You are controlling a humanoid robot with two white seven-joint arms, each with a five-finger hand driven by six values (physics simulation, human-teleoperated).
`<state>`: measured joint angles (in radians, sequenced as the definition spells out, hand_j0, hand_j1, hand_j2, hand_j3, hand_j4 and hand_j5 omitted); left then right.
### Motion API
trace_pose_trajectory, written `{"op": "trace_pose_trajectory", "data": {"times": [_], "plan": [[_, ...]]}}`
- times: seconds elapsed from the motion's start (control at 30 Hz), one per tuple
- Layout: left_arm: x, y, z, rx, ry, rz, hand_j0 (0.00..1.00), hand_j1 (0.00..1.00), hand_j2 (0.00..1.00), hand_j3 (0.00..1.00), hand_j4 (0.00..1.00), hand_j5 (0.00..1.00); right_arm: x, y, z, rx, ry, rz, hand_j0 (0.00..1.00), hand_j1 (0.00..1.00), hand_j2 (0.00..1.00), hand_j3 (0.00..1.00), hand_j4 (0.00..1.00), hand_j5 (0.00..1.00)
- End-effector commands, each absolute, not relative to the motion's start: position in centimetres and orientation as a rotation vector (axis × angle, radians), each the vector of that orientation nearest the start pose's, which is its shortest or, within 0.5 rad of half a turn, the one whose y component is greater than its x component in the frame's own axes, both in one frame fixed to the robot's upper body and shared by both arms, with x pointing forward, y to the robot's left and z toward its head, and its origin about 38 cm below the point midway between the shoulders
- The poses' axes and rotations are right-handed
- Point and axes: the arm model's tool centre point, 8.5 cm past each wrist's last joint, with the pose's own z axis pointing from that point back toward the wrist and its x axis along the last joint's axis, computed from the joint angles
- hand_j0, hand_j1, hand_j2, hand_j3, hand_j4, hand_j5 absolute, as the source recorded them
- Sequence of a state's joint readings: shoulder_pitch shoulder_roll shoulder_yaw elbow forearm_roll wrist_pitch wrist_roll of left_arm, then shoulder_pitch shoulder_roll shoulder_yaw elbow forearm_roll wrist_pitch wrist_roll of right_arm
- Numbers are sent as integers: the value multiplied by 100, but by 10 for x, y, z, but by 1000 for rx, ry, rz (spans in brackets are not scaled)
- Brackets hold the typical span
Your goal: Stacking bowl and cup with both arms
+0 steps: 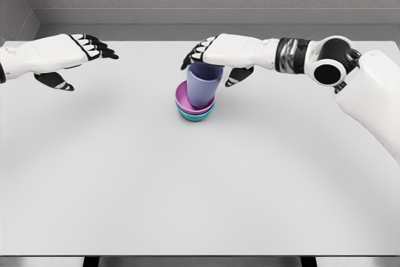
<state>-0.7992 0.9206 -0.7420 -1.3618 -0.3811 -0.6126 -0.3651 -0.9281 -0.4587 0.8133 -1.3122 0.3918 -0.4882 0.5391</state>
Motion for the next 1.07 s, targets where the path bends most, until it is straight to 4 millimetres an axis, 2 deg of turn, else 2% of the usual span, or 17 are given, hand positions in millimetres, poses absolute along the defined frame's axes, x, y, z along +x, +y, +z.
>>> {"op": "trace_pose_trajectory", "data": {"times": [0.0, 0.17, 0.27, 0.43, 0.47, 0.5, 0.57, 0.63, 0.73, 0.8, 1.03], "plan": [[454, 340, 259, 576, -1448, -2050, 100, 100, 100, 100, 100, 100, 486, -139, 250, 369, 2169, -2841, 100, 100, 100, 100, 100, 100], [453, 339, 260, 576, -1451, -2054, 100, 100, 100, 100, 100, 100, 485, -139, 257, 379, 2172, -2821, 100, 100, 100, 100, 100, 100], [452, 341, 259, 574, -1442, -2057, 100, 100, 100, 100, 100, 100, 477, -142, 282, 424, 2186, -2729, 100, 100, 100, 100, 100, 100], [452, 342, 260, 578, -1441, -2054, 100, 100, 100, 100, 100, 100, 462, -214, 340, 667, 2193, -2573, 100, 100, 100, 100, 100, 100], [452, 345, 261, 582, -1436, -2053, 100, 100, 100, 100, 100, 100, 460, -235, 343, 716, 2195, -2575, 100, 100, 100, 100, 100, 100], [451, 346, 260, 581, -1431, -2053, 100, 100, 100, 100, 100, 100, 457, -268, 345, 814, 2221, -2592, 100, 100, 100, 100, 100, 100], [451, 347, 259, 582, -1429, -2051, 100, 100, 100, 100, 100, 100, 448, -317, 336, 945, 2320, -2601, 100, 100, 100, 100, 100, 100], [451, 348, 260, 589, -1424, -2054, 100, 100, 100, 100, 100, 100, 443, -342, 319, 984, 2335, -2671, 100, 100, 100, 100, 100, 100], [451, 348, 261, 587, -1429, -2050, 100, 100, 100, 100, 100, 100, 439, -349, 292, 939, 2341, -2756, 100, 100, 100, 100, 100, 100], [452, 349, 261, 592, -1422, -2053, 100, 100, 100, 100, 100, 100, 437, -338, 271, 847, 2314, -2816, 100, 100, 100, 100, 100, 100], [452, 351, 259, 591, -1416, -2047, 100, 100, 100, 100, 100, 100, 437, -336, 272, 841, 2313, -2812, 100, 100, 100, 100, 100, 100]]}}
